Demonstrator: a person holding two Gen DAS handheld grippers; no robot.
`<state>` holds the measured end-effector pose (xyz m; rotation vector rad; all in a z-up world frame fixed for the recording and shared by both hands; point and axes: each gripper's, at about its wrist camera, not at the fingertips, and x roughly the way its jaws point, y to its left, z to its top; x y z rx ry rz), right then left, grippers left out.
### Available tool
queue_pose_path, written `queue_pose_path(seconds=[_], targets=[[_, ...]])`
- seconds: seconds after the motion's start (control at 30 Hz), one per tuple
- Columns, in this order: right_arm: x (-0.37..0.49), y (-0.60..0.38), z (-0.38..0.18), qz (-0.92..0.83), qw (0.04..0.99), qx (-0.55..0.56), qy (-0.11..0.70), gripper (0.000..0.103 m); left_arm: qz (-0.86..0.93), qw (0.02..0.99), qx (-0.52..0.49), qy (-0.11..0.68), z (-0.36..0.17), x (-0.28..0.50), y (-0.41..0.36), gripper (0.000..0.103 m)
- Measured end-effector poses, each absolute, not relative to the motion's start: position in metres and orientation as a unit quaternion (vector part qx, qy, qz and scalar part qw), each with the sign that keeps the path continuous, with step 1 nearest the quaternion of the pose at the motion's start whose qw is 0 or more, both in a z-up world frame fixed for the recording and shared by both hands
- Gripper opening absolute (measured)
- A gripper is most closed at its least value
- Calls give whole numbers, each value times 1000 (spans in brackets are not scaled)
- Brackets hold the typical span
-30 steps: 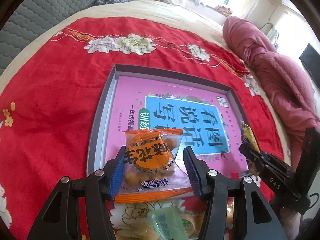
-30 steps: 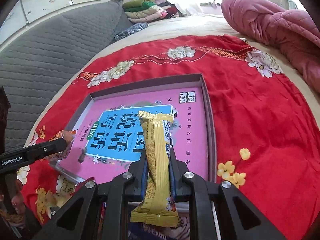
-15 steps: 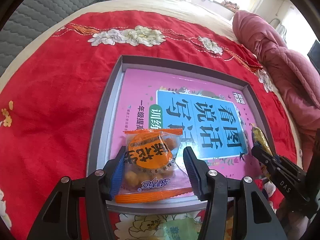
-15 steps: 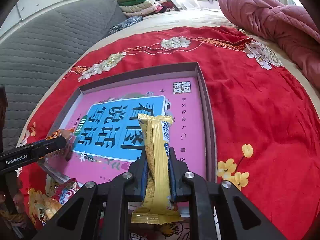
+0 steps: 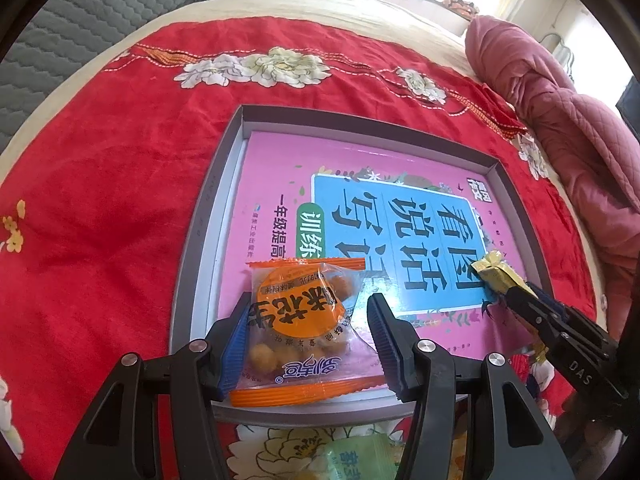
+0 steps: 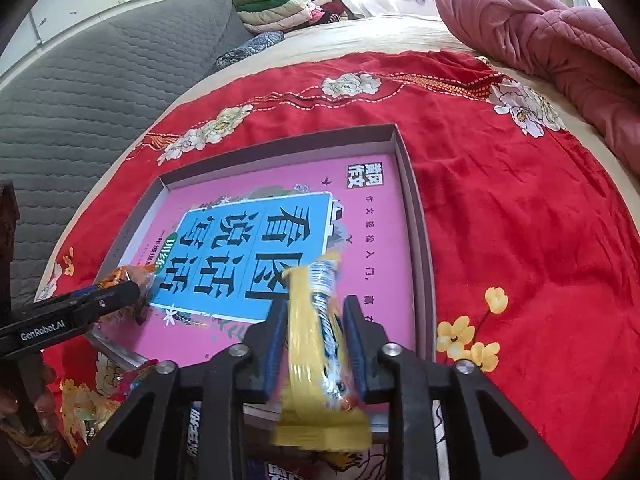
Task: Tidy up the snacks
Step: 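Carry yellow bar into pink tray with right tool while left tool drops peanut bag there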
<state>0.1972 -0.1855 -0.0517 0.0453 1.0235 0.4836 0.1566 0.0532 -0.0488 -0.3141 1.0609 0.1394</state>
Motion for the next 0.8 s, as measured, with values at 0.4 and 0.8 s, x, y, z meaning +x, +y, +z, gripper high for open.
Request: queue_pose_path(seconds=[0.4, 0.8], targets=[[196, -189, -41, 232, 851, 26, 471, 41, 60, 858, -147, 488, -33, 153, 54, 59], [192, -196, -24, 249, 855, 41, 453, 43, 56, 862, -157, 478, -8, 135, 57, 64]])
